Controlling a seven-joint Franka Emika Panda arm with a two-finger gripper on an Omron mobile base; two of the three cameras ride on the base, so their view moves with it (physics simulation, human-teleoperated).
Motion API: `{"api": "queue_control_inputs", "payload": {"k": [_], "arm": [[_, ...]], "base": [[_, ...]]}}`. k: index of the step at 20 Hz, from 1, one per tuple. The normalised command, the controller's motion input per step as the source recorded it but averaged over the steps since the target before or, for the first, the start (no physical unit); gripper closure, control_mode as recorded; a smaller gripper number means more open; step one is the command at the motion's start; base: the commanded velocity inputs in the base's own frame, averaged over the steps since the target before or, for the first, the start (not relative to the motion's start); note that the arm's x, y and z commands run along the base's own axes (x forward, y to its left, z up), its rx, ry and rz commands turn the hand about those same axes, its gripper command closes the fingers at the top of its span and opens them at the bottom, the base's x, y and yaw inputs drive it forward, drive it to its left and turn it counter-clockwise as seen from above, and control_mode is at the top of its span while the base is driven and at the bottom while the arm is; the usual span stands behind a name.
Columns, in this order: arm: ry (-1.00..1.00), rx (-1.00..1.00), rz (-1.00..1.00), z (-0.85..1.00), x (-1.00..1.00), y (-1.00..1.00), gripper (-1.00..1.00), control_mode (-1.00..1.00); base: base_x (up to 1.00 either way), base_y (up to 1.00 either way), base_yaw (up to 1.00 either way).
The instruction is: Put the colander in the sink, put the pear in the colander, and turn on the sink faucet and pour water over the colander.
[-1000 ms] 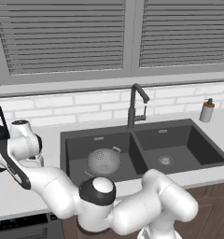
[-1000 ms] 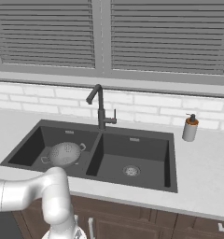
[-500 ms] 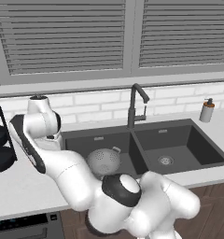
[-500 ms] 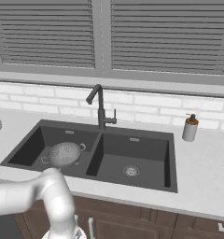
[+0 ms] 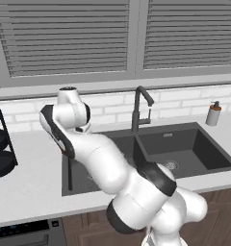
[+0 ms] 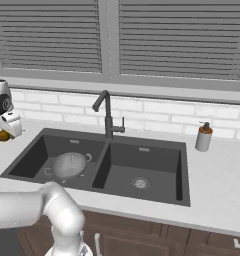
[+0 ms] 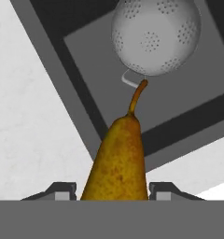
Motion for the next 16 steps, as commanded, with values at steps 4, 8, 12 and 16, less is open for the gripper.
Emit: {"api": "queue_control_inputs", "payload": {"k": [4, 8, 12, 16], "arm": [[0.2, -0.14, -0.13, 0.0, 0.54, -0.85, 1.0, -1.0], [0.08, -0.05, -0.04, -0.09, 0.31, -0.37, 1.0, -1.0], [-0.01, 0.0, 0.0, -0.17, 0.23, -0.14, 1.0, -1.0], [0.0, 0.0, 0.0, -0.37, 0.26, -0.17, 1.0, -1.0]], "base": [[0.0, 0.0, 0.0], [0.0, 0.0, 0.0], [0.0, 0.0, 0.0], [0.0, 0.0, 0.0]]}}
